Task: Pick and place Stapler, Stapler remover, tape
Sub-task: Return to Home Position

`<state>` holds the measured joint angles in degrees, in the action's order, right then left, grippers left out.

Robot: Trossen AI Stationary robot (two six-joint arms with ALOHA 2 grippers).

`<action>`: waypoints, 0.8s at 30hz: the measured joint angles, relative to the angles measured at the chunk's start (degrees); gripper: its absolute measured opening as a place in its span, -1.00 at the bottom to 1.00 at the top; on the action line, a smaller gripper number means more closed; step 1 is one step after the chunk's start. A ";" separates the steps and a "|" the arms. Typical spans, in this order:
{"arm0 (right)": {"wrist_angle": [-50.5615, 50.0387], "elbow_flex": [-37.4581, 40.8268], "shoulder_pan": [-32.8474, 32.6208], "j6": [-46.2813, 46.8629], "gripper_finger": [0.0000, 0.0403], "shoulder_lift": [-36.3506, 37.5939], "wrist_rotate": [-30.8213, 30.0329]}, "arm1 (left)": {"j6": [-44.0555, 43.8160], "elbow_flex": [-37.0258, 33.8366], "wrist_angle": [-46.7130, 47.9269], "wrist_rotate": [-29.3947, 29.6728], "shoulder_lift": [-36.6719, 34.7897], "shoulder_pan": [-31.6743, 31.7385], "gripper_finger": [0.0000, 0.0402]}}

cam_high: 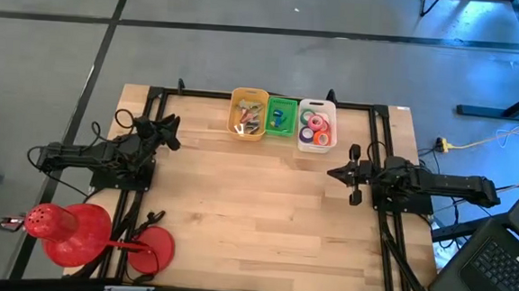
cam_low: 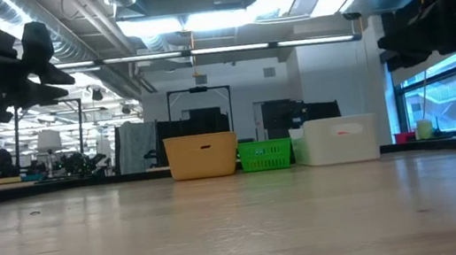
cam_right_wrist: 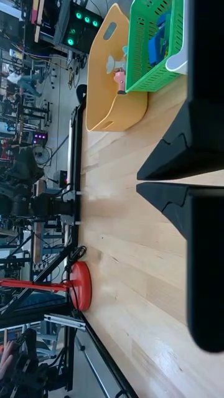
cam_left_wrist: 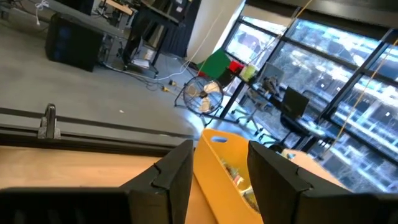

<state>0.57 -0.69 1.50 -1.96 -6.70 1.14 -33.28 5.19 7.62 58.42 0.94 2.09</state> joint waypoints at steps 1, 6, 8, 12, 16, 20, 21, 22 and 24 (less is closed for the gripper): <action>0.01 0.00 0.00 0.00 -0.89 0.00 0.01 | 0.03 0.00 -0.03 -0.02 -0.45 0.00 -0.29; 0.01 0.00 0.00 0.00 -0.89 0.00 0.01 | 1.34 -0.06 0.26 -9.47 -0.88 0.04 -0.29; 0.00 0.00 0.00 0.00 -0.89 0.00 0.01 | 3.03 -0.78 -0.79 -17.47 -0.90 0.04 -0.29; 0.01 0.00 -0.02 0.00 -0.89 0.00 0.01 | 10.60 -2.67 -5.65 -32.64 -0.91 0.00 -0.29; -0.01 0.00 -0.02 -0.02 -0.89 0.00 0.01 | 19.72 -4.68 -11.69 -44.33 -0.93 -0.02 -0.29; 0.01 0.00 -0.02 -0.02 -0.89 0.00 0.00 | 22.39 -4.68 -12.05 -50.42 -0.93 -0.11 -0.29; 0.01 0.00 -0.02 -0.02 -0.89 0.00 0.00 | 22.94 -4.68 -12.09 -50.99 -0.93 -0.11 -0.29; 0.01 0.00 -0.02 -0.02 -0.89 0.00 0.01 | 23.46 -4.68 -12.11 -51.11 -0.93 -0.11 -0.29; 0.01 0.00 -0.02 -0.02 -0.89 0.00 -0.01 | 24.32 -4.68 -12.11 -51.04 -0.93 -0.11 -0.29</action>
<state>0.58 -0.69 1.48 -1.98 -6.70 1.13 -8.96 0.51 -4.49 7.38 0.01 1.98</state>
